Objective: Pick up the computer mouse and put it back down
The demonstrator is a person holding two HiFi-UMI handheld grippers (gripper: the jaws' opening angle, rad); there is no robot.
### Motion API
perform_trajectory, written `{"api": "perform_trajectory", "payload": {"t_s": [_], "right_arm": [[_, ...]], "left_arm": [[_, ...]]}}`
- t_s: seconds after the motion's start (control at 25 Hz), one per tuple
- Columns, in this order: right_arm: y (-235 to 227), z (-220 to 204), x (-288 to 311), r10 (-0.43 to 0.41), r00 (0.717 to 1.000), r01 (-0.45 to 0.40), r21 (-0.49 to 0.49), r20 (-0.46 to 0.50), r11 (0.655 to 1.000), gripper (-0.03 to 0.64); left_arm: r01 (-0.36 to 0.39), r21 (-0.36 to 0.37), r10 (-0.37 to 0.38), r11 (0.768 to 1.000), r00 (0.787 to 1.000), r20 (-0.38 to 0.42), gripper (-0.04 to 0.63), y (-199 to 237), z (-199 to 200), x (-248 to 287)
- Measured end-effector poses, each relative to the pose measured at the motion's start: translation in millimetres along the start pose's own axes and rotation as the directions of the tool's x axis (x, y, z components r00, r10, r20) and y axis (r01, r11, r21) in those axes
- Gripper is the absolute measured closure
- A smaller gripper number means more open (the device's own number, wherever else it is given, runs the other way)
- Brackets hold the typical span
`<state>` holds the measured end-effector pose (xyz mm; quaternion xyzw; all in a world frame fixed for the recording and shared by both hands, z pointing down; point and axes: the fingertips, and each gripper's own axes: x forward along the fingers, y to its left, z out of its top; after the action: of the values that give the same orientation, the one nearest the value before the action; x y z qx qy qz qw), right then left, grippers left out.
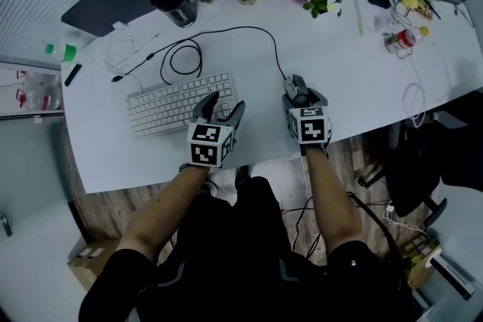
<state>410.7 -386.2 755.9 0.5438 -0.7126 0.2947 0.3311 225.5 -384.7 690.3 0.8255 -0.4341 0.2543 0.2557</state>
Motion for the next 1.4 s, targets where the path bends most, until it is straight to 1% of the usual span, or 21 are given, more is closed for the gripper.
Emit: {"api": "perform_trajectory", "payload": {"t_s": [0.28,0.44,0.6,0.76,0.96,1.08,1.2,1.32,1.4], "right_arm": [[-1,-1,3,0.011,1.0,-0.011,0.003,0.007,1.0,0.311],[-2,4,-2,0.003,1.0,-0.003,0.005,0.025,1.0,0.284],[1,28,-24,-0.008,0.996,0.008,0.009,0.09,1.0,0.281],[13,63,-57,-0.005,0.984,0.002,0.013,0.176,1.0,0.291],[42,106,-108,0.022,0.959,-0.018,-0.016,0.283,1.0,0.299],[59,135,-142,0.035,0.936,-0.028,-0.024,0.349,0.999,0.302],[80,164,-178,0.05,0.903,-0.037,-0.038,0.426,0.999,0.312],[107,188,-212,0.07,0.868,-0.046,-0.06,0.491,0.997,0.318],[129,203,-230,0.1,0.846,-0.068,-0.08,0.523,0.994,0.318]], "left_arm": [[-0.007,-0.002,0.007,1.0,1.0,0.013,0.291,2,0,-8],[-0.016,-0.002,0.016,1.0,0.999,0.032,0.291,8,6,-23],[-0.026,-0.002,0.026,1.0,0.997,0.072,0.291,18,22,-49],[-0.028,0.005,0.027,1.0,0.99,0.137,0.291,26,49,-80],[-0.03,0.014,0.026,0.999,0.978,0.208,0.291,34,79,-125],[-0.024,0.045,0.011,0.999,0.964,0.265,0.291,37,102,-155],[-0.034,0.082,0.005,0.996,0.944,0.33,0.291,43,124,-190],[-0.049,0.091,0.01,0.995,0.92,0.391,0.291,54,141,-228],[-0.06,0.096,0.013,0.994,0.902,0.431,0.291,63,152,-252]]}}
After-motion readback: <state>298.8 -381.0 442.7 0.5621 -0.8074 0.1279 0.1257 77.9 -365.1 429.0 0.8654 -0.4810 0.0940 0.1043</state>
